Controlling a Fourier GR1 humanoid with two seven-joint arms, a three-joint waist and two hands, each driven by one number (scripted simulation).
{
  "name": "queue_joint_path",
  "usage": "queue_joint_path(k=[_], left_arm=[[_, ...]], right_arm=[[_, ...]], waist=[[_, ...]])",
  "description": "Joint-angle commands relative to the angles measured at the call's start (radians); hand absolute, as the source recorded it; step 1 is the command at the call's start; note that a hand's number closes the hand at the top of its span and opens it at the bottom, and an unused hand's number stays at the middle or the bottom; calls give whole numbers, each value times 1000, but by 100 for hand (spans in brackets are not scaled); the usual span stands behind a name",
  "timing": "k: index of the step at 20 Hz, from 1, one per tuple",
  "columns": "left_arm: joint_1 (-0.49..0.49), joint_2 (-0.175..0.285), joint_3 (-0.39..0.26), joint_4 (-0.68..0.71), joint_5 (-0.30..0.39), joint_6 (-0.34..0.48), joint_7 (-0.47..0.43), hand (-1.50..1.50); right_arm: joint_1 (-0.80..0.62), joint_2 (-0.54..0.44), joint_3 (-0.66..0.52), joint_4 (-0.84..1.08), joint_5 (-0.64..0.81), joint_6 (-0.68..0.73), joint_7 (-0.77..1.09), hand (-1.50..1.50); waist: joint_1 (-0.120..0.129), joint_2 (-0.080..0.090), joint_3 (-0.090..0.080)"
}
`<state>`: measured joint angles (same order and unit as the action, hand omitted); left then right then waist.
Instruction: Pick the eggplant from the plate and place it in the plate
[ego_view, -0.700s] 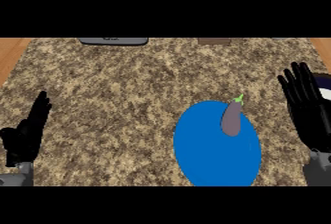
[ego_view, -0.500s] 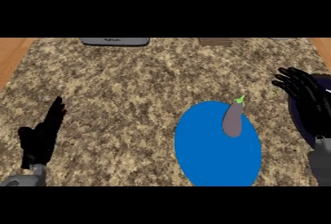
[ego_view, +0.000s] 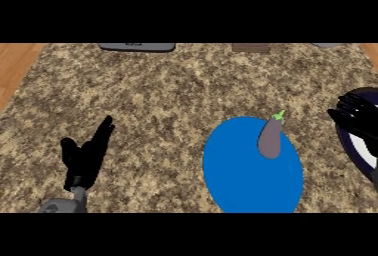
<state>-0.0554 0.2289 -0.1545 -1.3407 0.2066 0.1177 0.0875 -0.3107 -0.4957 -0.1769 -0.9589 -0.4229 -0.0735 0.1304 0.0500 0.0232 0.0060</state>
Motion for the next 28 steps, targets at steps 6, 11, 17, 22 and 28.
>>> queue_joint_path(k=[6, 11, 17, 22, 28], left_arm=[[11, -56, -26, -16, -11, 19, 85, 0], [22, -39, -28, -58, 7, -7, 98, 0], [4, -42, 0, 4, 6, -11, 89, 0], [81, -65, -41, -69, -22, 0, 89, 0], [95, -68, -9, -94, -35, 3, 87, 0]], right_arm=[[-233, -104, -51, 457, 33, 264, -118, -150], [-239, -180, 106, 394, 112, 546, 22, -150], [-387, -182, 168, 434, 156, 708, 128, -150], [-460, -107, 211, 472, 221, 710, 172, -150], [-455, -38, 219, 421, 278, 645, 227, -150]], waist=[[-27, -15, -4], [-16, -16, -4], [-25, -17, -6], [-28, -20, -6], [-40, -23, -6]])
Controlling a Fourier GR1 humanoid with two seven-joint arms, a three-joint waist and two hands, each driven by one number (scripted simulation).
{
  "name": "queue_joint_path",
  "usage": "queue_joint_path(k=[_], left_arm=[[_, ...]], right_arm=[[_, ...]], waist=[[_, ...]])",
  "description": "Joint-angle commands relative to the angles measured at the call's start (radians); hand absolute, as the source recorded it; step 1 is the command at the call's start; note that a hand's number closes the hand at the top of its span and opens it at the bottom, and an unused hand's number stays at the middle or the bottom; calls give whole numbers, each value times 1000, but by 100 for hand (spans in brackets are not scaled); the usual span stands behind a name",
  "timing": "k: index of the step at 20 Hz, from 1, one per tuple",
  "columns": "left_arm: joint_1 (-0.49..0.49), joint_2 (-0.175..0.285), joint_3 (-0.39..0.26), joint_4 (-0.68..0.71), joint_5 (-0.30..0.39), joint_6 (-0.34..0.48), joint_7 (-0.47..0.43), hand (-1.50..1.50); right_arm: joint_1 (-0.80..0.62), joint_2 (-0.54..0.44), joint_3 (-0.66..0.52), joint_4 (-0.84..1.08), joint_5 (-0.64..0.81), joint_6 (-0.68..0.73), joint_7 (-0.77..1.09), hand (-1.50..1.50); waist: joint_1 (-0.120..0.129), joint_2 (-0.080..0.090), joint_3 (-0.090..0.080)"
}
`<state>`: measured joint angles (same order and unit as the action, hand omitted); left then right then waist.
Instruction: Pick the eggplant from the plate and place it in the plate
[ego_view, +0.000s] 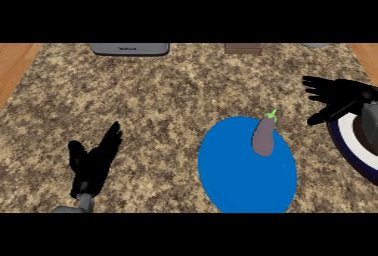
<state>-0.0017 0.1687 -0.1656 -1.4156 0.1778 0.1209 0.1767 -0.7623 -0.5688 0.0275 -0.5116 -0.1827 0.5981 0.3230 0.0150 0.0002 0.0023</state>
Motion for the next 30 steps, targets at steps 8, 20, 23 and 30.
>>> queue_joint_path(k=[8, 20, 23, 30], left_arm=[[64, 22, 29, -114, -3, -20, 85, 0], [15, -55, 38, -30, -47, -14, 56, 0], [19, -34, 55, -30, -46, -39, 59, 0], [-14, -70, 57, -10, -64, -40, 67, 0]], right_arm=[[67, 125, -10, -140, -5, 9, 169, -150], [61, 178, 3, -205, 101, -17, 238, -150], [72, 158, 0, -191, 128, 11, 233, -150], [92, 254, -1, -149, 199, -38, 163, -150]], waist=[[-16, -4, -3], [-9, 0, -2], [-8, 1, -2], [-6, 2, -2]])
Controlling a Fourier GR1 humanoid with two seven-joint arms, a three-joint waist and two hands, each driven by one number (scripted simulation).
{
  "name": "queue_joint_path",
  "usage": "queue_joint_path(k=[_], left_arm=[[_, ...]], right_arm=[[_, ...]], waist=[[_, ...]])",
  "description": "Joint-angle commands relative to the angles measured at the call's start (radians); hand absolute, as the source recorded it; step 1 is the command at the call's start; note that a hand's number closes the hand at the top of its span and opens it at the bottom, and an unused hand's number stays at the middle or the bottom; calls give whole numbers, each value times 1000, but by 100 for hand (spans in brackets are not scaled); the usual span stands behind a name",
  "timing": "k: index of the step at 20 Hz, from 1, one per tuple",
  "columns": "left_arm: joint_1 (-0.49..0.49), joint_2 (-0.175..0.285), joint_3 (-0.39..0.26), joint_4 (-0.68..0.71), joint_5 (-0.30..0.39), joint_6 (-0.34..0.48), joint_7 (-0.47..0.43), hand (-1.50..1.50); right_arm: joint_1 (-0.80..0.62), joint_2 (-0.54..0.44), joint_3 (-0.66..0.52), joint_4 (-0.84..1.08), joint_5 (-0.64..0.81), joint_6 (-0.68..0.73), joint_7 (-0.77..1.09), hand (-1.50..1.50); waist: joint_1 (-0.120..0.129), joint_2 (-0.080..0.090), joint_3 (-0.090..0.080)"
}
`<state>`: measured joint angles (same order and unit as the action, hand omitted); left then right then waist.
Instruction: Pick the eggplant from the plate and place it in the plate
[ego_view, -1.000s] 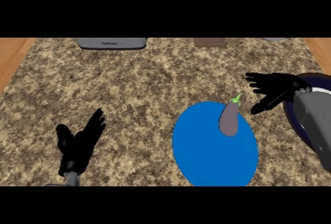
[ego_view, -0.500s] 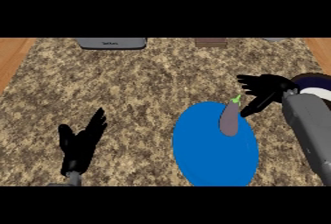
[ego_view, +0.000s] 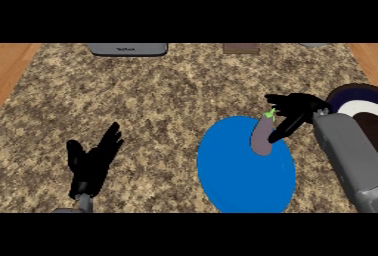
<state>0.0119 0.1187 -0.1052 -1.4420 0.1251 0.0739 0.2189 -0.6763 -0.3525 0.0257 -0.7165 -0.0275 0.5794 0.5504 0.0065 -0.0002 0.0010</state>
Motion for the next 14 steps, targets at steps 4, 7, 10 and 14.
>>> queue_joint_path(k=[4, 7, 10, 14], left_arm=[[16, -5, 0, -13, -24, -10, 16, 0], [-61, 1, 39, 49, 5, -33, 19, 0], [-7, -16, 20, 45, -19, -27, -22, 0], [-3, -23, 8, -24, -31, -16, 29, 0]], right_arm=[[-39, 56, 4, 64, 56, 22, 0, -150], [7, 44, 43, 39, 84, 97, -91, 150], [15, 23, 54, 43, 137, 102, -181, 150], [-14, 37, 38, 76, 188, 59, -221, 150]], waist=[[4, 2, -1], [4, 4, -1], [6, 3, -1], [6, 2, 0]])
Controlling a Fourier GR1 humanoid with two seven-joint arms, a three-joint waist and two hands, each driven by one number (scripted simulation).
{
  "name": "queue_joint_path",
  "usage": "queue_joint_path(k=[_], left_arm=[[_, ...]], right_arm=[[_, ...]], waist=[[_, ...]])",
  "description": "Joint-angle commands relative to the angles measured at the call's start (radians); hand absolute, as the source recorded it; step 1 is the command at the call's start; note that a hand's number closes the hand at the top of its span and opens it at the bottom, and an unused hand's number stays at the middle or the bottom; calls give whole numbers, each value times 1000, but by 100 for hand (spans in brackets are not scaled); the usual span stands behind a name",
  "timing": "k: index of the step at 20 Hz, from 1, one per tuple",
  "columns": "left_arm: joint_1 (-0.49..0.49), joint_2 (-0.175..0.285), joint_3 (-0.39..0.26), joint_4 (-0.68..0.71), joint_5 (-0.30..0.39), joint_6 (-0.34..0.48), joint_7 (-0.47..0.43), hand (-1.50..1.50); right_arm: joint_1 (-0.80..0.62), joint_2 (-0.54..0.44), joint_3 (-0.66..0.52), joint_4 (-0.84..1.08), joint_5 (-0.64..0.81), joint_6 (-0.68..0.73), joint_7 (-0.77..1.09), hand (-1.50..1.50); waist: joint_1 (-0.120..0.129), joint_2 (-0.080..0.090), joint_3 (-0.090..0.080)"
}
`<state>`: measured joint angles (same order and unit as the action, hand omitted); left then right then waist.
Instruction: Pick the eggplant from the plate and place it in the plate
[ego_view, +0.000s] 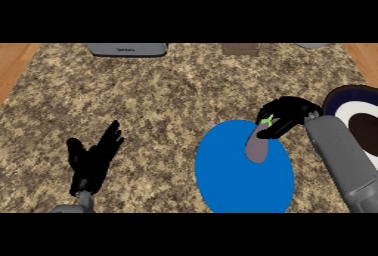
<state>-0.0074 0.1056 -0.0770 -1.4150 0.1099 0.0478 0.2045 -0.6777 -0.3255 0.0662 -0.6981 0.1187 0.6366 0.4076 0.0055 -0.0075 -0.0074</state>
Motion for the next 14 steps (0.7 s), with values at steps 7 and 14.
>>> queue_joint_path(k=[7, 14], left_arm=[[57, -2, 31, 8, -8, 34, 0, 0], [104, 11, 80, 4, 19, 48, 4, 0]], right_arm=[[198, -25, 194, -379, 278, -271, -230, 150], [303, -38, 198, -739, 386, -590, -380, 150]], waist=[[-88, -35, 5], [-175, -64, 8]])
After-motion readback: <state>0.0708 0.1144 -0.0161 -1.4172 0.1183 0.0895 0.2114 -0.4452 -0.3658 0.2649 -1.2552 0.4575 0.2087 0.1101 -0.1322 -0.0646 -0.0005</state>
